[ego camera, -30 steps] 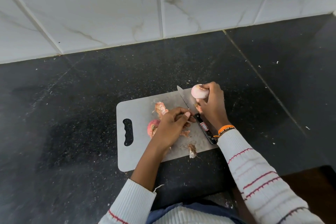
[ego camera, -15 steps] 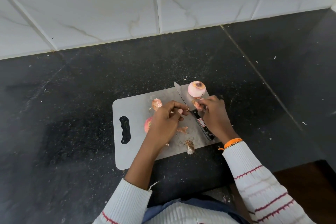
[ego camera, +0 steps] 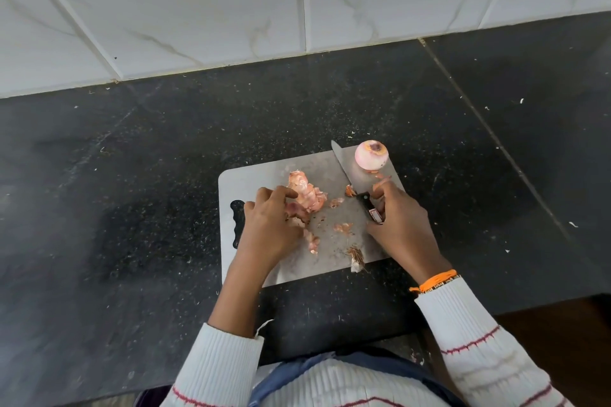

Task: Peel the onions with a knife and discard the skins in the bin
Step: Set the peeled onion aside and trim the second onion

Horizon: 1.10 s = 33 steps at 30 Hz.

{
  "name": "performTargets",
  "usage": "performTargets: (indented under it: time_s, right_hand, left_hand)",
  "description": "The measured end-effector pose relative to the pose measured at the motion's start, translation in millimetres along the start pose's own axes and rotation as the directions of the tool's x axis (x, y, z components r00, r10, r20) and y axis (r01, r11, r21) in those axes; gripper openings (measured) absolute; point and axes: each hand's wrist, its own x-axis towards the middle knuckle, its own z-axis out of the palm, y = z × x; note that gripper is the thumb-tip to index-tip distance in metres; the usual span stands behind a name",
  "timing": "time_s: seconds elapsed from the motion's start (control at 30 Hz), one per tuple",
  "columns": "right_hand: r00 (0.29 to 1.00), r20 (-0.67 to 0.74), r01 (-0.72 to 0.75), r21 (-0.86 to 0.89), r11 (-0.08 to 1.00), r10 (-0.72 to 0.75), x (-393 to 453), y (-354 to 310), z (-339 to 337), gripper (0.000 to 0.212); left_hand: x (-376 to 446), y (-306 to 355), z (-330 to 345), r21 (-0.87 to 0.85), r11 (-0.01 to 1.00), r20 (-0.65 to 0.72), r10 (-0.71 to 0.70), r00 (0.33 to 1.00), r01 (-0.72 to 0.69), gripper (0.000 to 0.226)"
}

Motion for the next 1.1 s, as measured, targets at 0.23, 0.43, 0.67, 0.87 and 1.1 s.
performTargets:
  time_s: [0.23, 0.43, 0.67, 0.87, 1.1]
  right_hand:
    - [0.998, -0.052, 0.033, 0.066, 0.997, -0.029, -4, -6, -5, 0.041]
    - [0.974, -0.2, 0.124, 0.059, 0.99, -0.11, -10, 12, -3, 0.032]
    - [0.959, -0.284, -0.049, -0.093, 0.995, 0.021, -20, 39, -8, 0.033]
    - [0.976, -0.207, -0.083, -0.086, 0.993, 0.064, -22, 36, -3, 0.034]
    - [0.997, -0.073, -0.007, 0.019, 1.0, 0.008, -21, 22, -1, 0.028]
  left_hand:
    - [1, -7, 11, -0.002, 1.0, 0.02, 0.009, 1.0, -0.009, 0.056]
    - [0, -8, 15, -0.057, 0.998, -0.076, 0.012, 0.997, -0.016, 0.051]
    - [-1, -4, 15, -0.145, 0.988, -0.203, 0.031, 0.979, -0.061, 0.06]
    - [-1, 7, 17, -0.207, 0.972, -0.196, 0.072, 0.978, -0.113, 0.067]
    - [-6, 17, 13, -0.316, 0.94, -0.198, 0.066, 0.978, -0.128, 0.069]
